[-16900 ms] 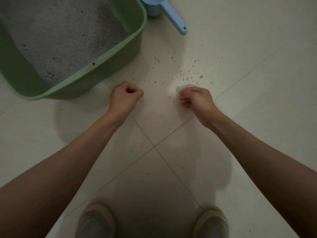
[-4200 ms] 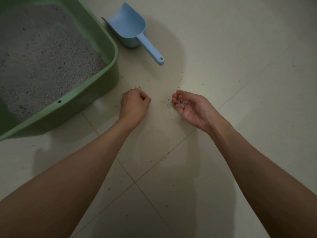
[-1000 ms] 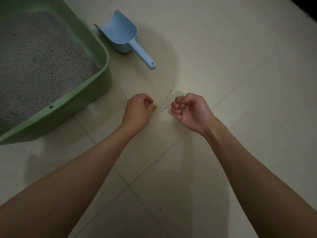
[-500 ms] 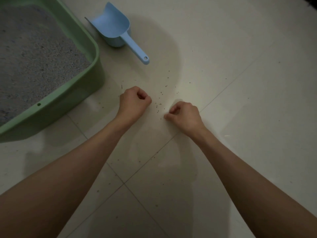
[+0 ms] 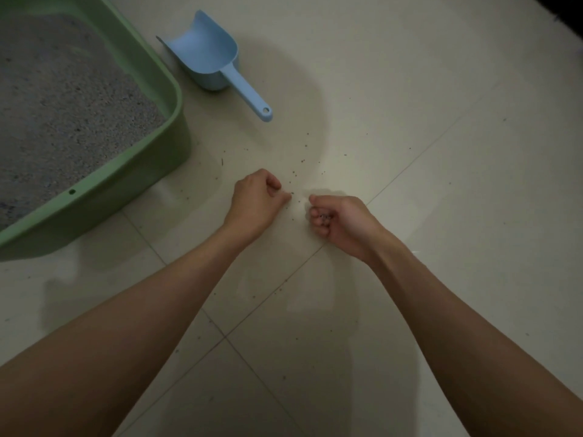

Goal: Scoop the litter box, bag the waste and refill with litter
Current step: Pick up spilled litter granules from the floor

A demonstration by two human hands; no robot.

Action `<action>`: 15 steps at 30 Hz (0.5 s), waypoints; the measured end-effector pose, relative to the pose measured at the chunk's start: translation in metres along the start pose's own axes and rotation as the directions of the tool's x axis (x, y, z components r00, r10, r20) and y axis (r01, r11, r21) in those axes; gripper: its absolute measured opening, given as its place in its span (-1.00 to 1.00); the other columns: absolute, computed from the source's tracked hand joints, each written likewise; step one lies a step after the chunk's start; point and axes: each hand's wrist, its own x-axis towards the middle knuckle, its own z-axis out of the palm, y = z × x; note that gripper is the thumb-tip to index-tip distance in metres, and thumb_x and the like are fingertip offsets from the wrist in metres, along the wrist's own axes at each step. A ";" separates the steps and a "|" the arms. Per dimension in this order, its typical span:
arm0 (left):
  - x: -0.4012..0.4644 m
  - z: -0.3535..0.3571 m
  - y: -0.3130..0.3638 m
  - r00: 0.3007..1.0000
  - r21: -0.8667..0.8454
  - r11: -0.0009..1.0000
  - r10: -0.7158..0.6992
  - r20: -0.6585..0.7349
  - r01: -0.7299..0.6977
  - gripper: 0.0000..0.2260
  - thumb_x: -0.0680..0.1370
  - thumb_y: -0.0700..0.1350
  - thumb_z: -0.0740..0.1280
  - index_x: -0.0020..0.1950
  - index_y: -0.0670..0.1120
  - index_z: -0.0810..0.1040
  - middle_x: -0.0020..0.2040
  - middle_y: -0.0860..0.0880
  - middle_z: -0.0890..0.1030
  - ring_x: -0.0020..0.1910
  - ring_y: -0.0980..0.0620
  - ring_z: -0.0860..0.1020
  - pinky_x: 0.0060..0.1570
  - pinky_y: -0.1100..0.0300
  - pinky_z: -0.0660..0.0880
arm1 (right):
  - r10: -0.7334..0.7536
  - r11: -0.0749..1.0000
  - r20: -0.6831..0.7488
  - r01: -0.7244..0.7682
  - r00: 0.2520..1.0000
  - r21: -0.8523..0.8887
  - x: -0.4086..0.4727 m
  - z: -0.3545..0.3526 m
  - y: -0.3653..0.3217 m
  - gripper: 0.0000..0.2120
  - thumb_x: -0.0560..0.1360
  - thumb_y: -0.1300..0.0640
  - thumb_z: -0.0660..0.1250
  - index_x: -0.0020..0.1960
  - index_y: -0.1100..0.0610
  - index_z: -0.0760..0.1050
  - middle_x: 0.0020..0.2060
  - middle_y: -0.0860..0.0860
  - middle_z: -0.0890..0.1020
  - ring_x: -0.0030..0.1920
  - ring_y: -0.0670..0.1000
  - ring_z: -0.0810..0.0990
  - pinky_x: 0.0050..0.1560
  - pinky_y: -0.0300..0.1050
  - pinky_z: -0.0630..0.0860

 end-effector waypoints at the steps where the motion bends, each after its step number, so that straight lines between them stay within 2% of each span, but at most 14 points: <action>1: 0.000 0.002 -0.001 1.000 0.018 1.000 0.006 -0.018 -0.006 -0.78 0.44 -0.09 0.42 0.01 -0.15 0.55 -0.12 -0.04 0.54 -0.10 0.03 0.48 -0.08 0.28 0.33 | 0.019 0.998 0.014 -0.020 1.000 0.051 -0.001 0.001 0.001 -0.78 0.52 0.32 0.19 -0.29 0.17 0.37 -0.46 0.05 0.43 -0.50 -0.08 0.36 -0.46 -0.27 0.21; 4: 0.000 0.008 -0.004 0.998 0.047 0.999 0.021 -0.062 -0.018 -0.79 0.43 -0.09 0.43 0.00 -0.14 0.55 -0.09 -0.04 0.52 -0.13 0.06 0.44 -0.13 0.31 0.28 | 0.018 0.995 -0.003 -0.017 1.000 0.097 -0.003 0.002 0.000 -0.78 0.52 0.34 0.13 -0.29 0.21 0.38 -0.48 0.05 0.49 -0.44 -0.03 0.39 -0.44 -0.28 0.28; 9: -0.001 0.010 -0.006 0.995 0.030 0.999 0.029 -0.093 -0.026 -0.86 0.42 -0.10 0.42 -0.08 -0.12 0.59 -0.12 -0.03 0.55 -0.17 0.09 0.44 -0.17 0.36 0.24 | -0.068 0.997 -0.098 0.064 0.993 -0.038 -0.001 0.006 -0.004 -0.86 0.47 0.34 0.19 -0.25 0.26 0.44 -0.43 0.10 0.43 -0.44 -0.01 0.34 -0.43 -0.23 0.20; 15: -0.001 0.012 -0.005 0.991 0.039 0.999 0.037 -0.128 -0.032 -0.83 0.43 -0.10 0.42 -0.02 -0.13 0.58 -0.10 -0.04 0.54 -0.11 0.04 0.47 -0.07 0.28 0.31 | -0.107 0.992 -0.150 0.095 0.983 -0.083 0.002 0.005 -0.001 -0.83 0.49 0.31 0.20 -0.27 0.24 0.46 -0.45 0.06 0.37 -0.46 -0.03 0.28 -0.47 -0.22 0.14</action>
